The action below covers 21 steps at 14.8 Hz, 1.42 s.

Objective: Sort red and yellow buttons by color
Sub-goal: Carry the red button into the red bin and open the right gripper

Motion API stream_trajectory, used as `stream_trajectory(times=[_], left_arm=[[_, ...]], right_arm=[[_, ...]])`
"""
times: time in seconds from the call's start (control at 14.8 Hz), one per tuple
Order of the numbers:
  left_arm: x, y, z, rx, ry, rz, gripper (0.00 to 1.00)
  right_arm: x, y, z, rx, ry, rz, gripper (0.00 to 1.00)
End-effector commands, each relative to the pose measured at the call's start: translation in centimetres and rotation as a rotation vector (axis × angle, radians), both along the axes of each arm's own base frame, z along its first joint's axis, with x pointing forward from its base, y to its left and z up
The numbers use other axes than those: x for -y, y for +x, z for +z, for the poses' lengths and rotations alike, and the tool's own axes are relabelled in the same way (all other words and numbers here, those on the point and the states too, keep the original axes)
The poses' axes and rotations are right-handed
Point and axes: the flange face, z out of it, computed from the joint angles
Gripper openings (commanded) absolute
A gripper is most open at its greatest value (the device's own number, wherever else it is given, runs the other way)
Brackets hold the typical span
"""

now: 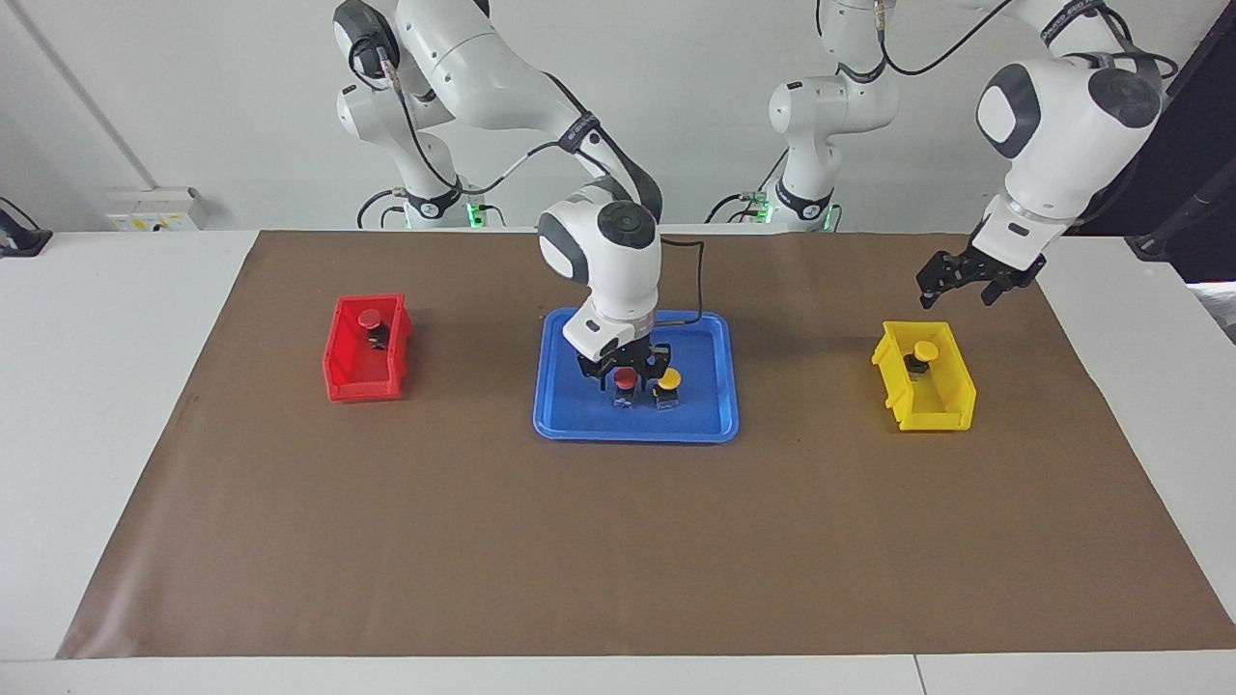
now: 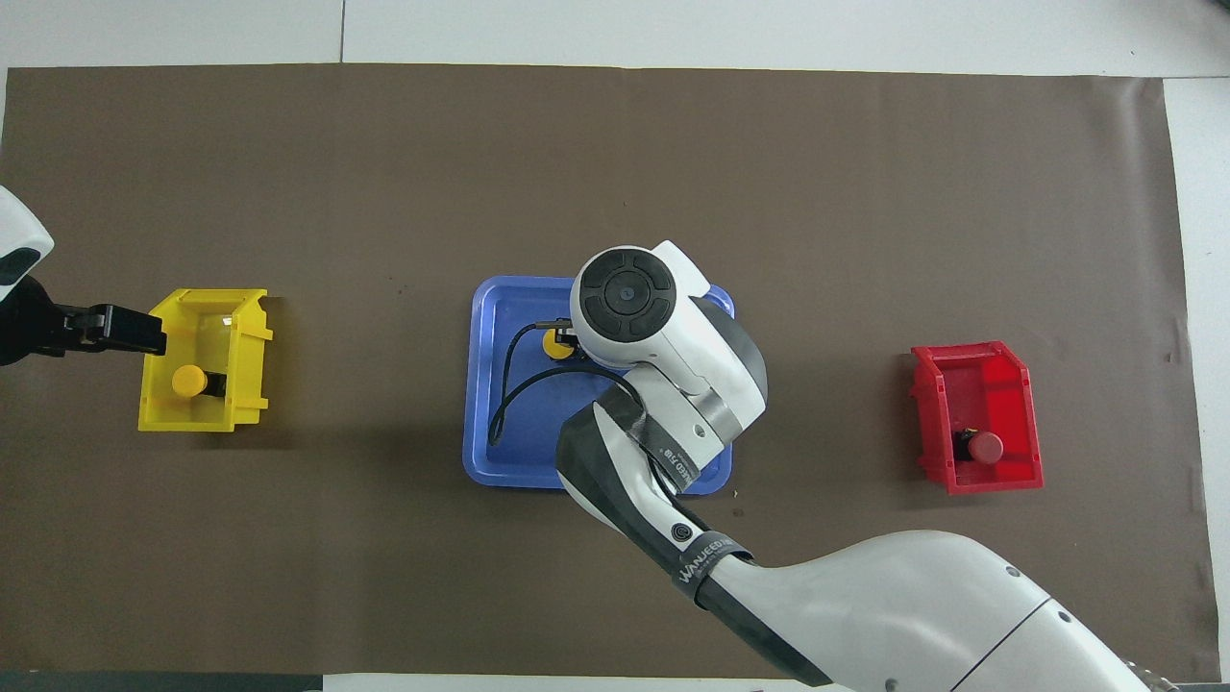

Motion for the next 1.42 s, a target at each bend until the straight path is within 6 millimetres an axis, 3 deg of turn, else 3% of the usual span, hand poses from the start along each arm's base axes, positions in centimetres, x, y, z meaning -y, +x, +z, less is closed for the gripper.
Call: stream_trajectory(times=[0.0,0.07,0.14,0.34,0.54,0.68,0.74,0.88,1.01,1.15,1.35], left_arm=[[1.1,0.2,3.4,-0.003,0.023,-0.031,1.00],[1.3,0.3,4.3,0.009,0.022,-0.033,1.00],[1.3,0.4,5.1,0.014,0.021,-0.031,1.00],[1.7,1.5,6.8,-0.006,0.016,-0.034,1.00],[2.0,1.5,7.5,-0.006,0.014,-0.038,1.00],[2.2,1.4,7.5,-0.005,0.014,-0.038,1.00],[2.2,1.4,7.5,-0.005,0.014,-0.038,1.00],[2.3,1.3,7.6,-0.003,0.013,-0.041,1.00],[2.7,1.3,7.4,-0.008,0.013,-0.047,1.00],[2.7,1.3,7.3,-0.005,0.013,-0.047,1.00],[2.7,1.3,7.2,0.000,0.012,-0.037,1.00]], right_arm=[[0.5,-0.2,0.5,0.003,0.031,0.018,0.50],[0.5,-0.2,0.5,0.003,0.031,0.026,0.44],[0.6,-0.1,0.5,0.002,0.030,0.027,0.32],[1.6,0.7,1.0,0.001,0.027,0.030,0.19],[5.1,1.8,6.3,0.020,0.013,0.003,0.19],[10.1,2.3,11.5,0.000,0.031,0.030,0.20],[13.8,2.7,13.6,-0.024,0.049,0.056,0.20],[21.1,2.6,15.7,-0.073,0.021,0.114,0.20],[27.4,2.0,15.7,-0.081,0.008,0.117,0.21],[33.0,2.2,14.3,-0.070,0.010,0.138,0.21],[38.4,0.7,12.4,-0.079,0.006,0.178,0.21]])
